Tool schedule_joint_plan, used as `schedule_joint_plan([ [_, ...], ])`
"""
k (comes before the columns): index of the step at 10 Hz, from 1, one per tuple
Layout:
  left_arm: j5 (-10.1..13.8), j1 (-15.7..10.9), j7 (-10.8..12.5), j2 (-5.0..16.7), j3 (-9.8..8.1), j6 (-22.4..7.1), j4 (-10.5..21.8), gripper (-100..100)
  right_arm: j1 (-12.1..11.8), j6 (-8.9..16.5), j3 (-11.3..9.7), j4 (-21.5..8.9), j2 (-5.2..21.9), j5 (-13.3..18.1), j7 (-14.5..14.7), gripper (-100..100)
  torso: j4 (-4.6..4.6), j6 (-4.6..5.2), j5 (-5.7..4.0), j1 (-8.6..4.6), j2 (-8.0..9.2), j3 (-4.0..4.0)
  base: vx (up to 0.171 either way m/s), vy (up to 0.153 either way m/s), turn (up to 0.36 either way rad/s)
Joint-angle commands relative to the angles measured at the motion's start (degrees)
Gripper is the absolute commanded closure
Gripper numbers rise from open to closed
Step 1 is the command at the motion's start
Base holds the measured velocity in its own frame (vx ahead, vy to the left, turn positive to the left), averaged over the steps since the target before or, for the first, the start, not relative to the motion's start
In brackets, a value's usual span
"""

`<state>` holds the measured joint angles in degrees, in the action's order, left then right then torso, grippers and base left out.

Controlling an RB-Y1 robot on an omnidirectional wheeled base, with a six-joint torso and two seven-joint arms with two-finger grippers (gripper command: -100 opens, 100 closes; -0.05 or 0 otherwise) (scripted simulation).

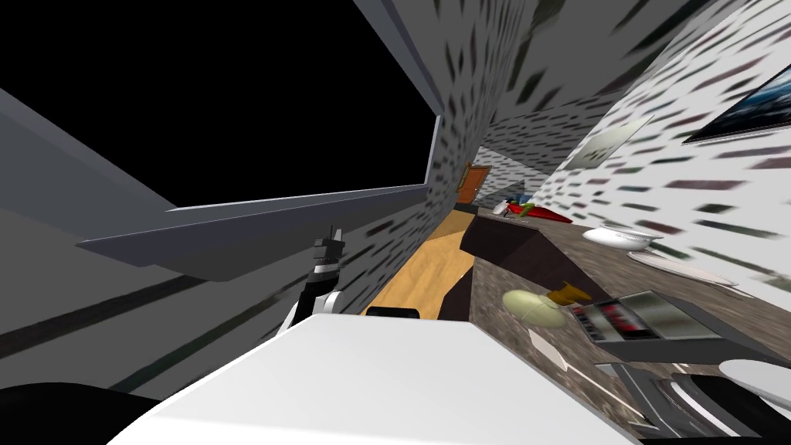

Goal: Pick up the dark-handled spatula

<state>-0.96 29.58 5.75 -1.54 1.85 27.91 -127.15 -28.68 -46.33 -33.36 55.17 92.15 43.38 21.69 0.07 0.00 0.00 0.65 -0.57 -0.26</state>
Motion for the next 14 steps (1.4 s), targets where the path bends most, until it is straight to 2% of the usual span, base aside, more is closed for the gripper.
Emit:
schedule_joint_plan([
  [1, 0.0, 0.0, 0.0, 0.0, 0.00, 0.0, 0.0, 0, 0.2, 0.9, -0.2, -0.4, -1.6, 0.4, 0.2, -100, 0.00, 0.00, 0.00, 0.00, 0.00, 0.00, -0.017, -0.056, 0.042],
  [2, 0.0, 0.0, 0.0, 0.0, 0.00, 0.0, 0.0, 0, 0.2, 1.5, -0.3, -0.6, -2.6, 0.5, 0.4, -100, 0.00, 0.00, -0.01, -0.02, 0.01, 0.01, -0.022, -0.053, 0.046],
  [3, 0.0, 0.0, 0.0, 0.0, 0.00, 0.0, 0.0, 0, 0.0, 1.2, -0.2, -0.4, -1.9, 0.2, 0.3, -100, 0.01, 0.00, -0.02, -0.03, 0.03, 0.02, -0.009, -0.021, 0.012],
  [4, 0.0, 0.0, 0.0, 0.0, 0.00, 0.0, 0.0, 0, 0.0, 1.1, -0.2, -0.4, -2.0, 0.2, 0.4, 100, 0.00, 0.02, -0.08, -0.09, 0.01, 0.00, 0.000, 0.000, 0.000],
  [8, 0.0, 0.0, 0.0, 0.0, 0.00, 0.0, 0.0, 0, 0.0, 1.1, -0.2, -0.4, -2.0, 0.3, 0.4, 100, -0.01, 0.00, -0.11, -0.14, -0.05, -0.03, 0.000, 0.000, 0.000],
  [9, 0.0, 0.0, 0.0, 0.0, 0.00, 0.0, 0.0, 0, 0.0, 1.1, -0.2, -0.4, -2.0, 0.3, 0.4, 0, -0.01, 0.00, -0.11, -0.14, -0.05, -0.03, 0.000, 0.000, 0.000],
  [10, 0.0, 0.0, 0.0, 0.0, 0.00, 0.0, 0.0, 0, 0.1, 0.1, -0.1, 0.0, 0.0, 0.1, -0.1, 100, -0.01, 0.00, -0.11, -0.14, -0.05, -0.03, 0.017, 0.037, -0.077],
  [12, 0.0, 0.0, 0.0, 0.0, 0.01, 0.0, 0.0, 0, 0.1, -1.1, 0.2, 0.4, 2.1, -0.2, -0.5, 100, -0.03, 0.01, -0.03, 0.12, -0.11, -0.06, 0.017, 0.060, -0.059],
  [13, 0.0, 0.0, 0.0, 0.0, 0.01, 0.0, 0.0, 0, -0.6, -0.1, 0.2, 0.7, 1.3, -0.4, -0.1, 100, -0.03, 0.00, 0.00, 0.18, -0.11, -0.06, 0.006, 0.029, -0.012],
  [14, 0.0, 0.0, 0.0, 0.0, 0.01, 0.0, 0.0, 0, -0.6, -0.2, 0.3, 0.7, 1.4, -0.5, -0.1, 0, -0.03, 0.00, -0.05, 0.06, -0.09, -0.06, 0.001, 0.006, 0.001],
])
